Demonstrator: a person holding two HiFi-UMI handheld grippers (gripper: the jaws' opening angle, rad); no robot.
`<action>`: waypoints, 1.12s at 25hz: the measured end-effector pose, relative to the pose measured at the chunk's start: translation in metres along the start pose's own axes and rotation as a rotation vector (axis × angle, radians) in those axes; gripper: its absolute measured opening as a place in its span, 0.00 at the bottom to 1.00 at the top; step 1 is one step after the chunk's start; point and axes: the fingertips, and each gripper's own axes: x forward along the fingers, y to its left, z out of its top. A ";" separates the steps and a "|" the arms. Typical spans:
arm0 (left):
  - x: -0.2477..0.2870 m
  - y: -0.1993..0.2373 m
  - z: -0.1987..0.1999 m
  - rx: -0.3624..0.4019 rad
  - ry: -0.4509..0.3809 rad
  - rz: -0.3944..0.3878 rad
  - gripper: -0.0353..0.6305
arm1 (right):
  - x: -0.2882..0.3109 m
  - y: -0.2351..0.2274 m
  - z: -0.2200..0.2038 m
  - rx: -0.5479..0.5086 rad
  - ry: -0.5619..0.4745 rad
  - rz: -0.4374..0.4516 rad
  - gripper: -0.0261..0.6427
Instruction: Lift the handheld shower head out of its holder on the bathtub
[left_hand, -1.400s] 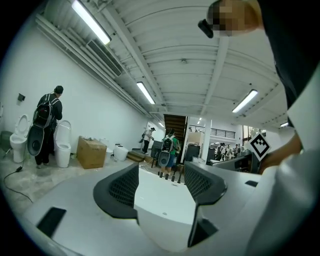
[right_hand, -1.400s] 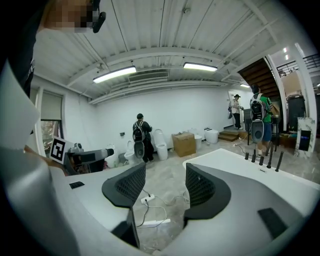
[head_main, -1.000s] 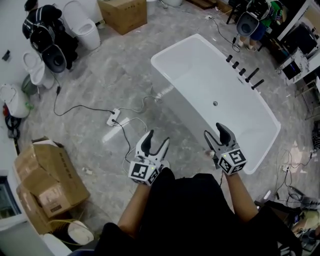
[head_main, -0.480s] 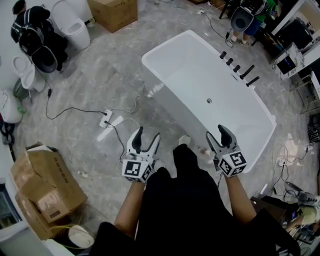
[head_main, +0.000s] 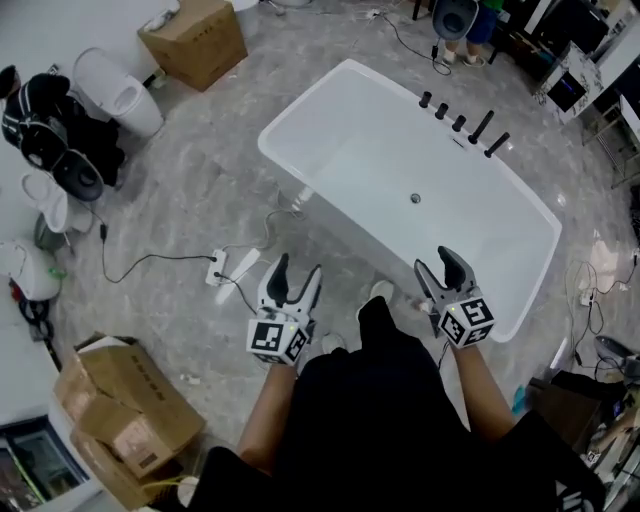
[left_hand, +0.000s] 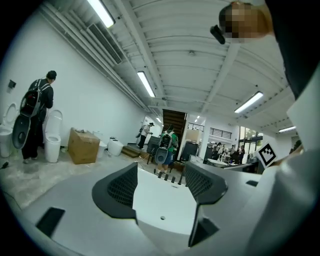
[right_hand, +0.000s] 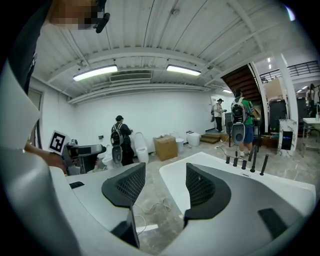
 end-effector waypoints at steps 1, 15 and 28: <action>0.014 -0.008 -0.002 -0.001 0.006 -0.018 0.47 | 0.002 -0.011 0.001 0.007 -0.003 -0.010 0.37; 0.200 -0.074 -0.006 0.059 0.096 -0.235 0.47 | 0.043 -0.154 0.023 0.104 -0.026 -0.131 0.37; 0.277 -0.120 -0.009 0.102 0.131 -0.304 0.47 | 0.040 -0.230 0.018 0.141 -0.019 -0.167 0.37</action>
